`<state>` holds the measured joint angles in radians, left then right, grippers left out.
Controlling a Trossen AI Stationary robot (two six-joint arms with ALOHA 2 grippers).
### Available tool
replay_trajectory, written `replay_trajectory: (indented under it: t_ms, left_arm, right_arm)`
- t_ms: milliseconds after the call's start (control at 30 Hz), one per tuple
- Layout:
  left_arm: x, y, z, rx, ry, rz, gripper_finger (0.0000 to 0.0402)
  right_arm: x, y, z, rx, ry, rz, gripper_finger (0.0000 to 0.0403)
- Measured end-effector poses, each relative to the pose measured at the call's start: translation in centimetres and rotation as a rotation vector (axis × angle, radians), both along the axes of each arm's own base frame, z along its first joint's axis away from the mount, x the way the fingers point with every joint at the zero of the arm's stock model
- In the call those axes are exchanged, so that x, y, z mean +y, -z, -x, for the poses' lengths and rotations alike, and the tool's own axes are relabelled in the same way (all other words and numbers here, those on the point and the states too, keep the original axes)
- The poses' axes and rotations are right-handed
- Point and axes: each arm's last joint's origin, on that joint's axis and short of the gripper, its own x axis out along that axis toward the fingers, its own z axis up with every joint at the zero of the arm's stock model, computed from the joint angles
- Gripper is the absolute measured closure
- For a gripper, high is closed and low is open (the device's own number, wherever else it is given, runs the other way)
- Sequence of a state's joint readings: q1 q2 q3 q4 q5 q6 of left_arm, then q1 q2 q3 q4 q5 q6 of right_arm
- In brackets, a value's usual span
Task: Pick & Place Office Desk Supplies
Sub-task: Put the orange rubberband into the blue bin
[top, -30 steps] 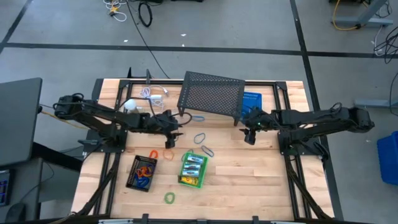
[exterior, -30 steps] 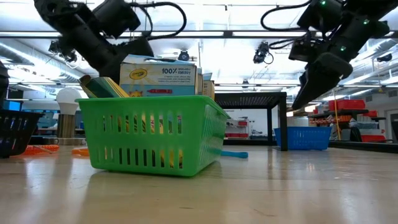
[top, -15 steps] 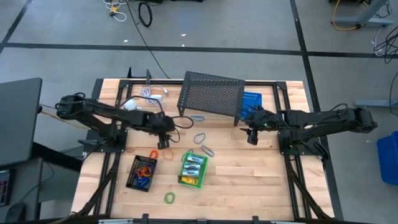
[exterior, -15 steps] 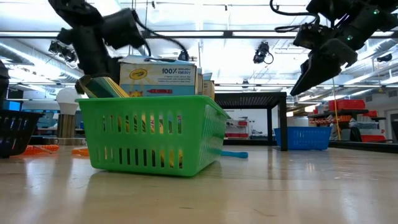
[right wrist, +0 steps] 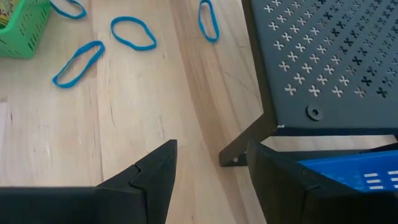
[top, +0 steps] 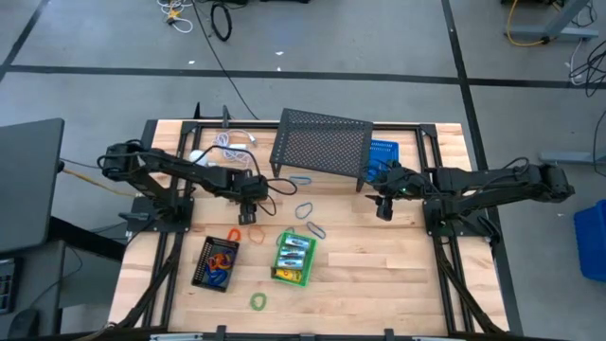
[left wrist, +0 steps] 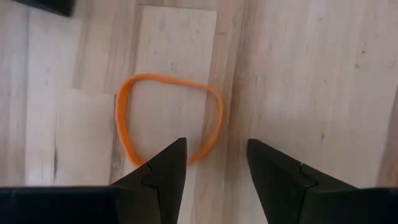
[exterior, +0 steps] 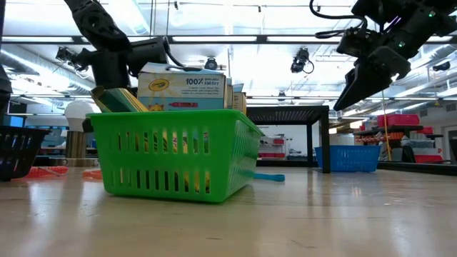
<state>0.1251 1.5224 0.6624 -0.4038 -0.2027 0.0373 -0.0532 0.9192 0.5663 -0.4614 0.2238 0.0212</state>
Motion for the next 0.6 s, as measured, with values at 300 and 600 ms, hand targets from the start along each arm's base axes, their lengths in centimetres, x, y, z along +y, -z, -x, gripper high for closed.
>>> replay_trajectory:
  t_ms: [300, 600]
  left_arm:
    - [0.16, -0.22, -0.35, -0.005, 0.026, -0.011, 0.0275]
    - [0.22, -0.32, -0.69, -0.031, 0.038, -0.029, 0.0393]
  right_arm:
    - [0.0, 0.0, 0.0, 0.0, -0.001, 0.0, 0.0199]
    - [0.01, 0.01, 0.0, 0.0, -0.003, -0.003, 0.0199]
